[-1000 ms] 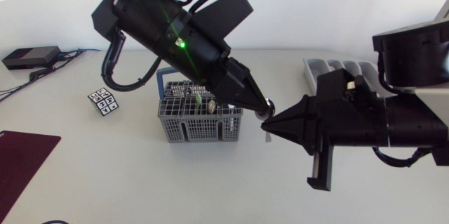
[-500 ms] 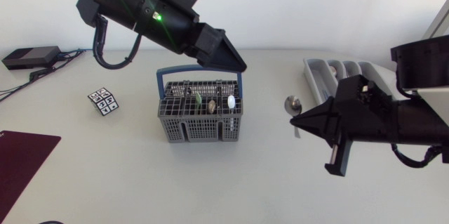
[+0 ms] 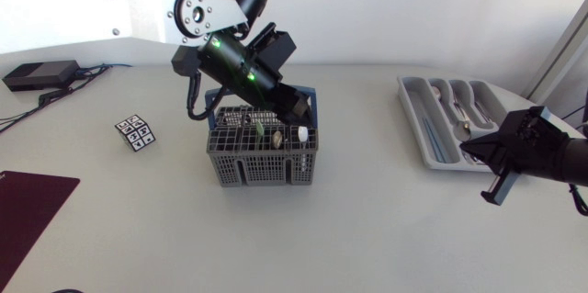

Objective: Transfer all utensils from the basket to the drawer tray.

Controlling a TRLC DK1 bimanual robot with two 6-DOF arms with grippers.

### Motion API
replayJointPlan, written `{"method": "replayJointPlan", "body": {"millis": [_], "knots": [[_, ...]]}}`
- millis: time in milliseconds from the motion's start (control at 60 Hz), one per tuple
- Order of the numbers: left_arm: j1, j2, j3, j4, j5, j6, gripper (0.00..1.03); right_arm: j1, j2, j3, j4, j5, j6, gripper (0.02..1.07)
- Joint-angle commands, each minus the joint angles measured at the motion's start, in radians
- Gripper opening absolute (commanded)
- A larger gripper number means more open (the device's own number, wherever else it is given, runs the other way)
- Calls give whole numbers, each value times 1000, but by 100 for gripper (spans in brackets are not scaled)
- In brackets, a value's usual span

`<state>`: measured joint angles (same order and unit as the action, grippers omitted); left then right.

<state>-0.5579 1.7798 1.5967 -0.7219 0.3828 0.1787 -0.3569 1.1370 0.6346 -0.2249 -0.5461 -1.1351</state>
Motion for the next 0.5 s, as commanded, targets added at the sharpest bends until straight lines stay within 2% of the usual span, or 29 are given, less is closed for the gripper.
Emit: {"method": "replayJointPlan", "body": {"millis": [0, 117, 217, 383, 483], "knots": [[-5, 30, -20, 10, -13, -25, 70, -76, 73, -18, 73, 3, -95, 7], [-8, 38, -24, 19, -30, -30, 70, -165, 227, 10, 223, 23, -170, 7], [-7, 44, -26, 19, -38, -33, 70, -209, 342, 57, 274, 29, -221, 7], [-4, 43, -30, 18, -45, -35, 70, -244, 500, 102, 441, 92, -279, 7], [-4, 43, -34, 18, -45, -36, 70, -251, 544, 132, 469, 115, -287, 7]]}}
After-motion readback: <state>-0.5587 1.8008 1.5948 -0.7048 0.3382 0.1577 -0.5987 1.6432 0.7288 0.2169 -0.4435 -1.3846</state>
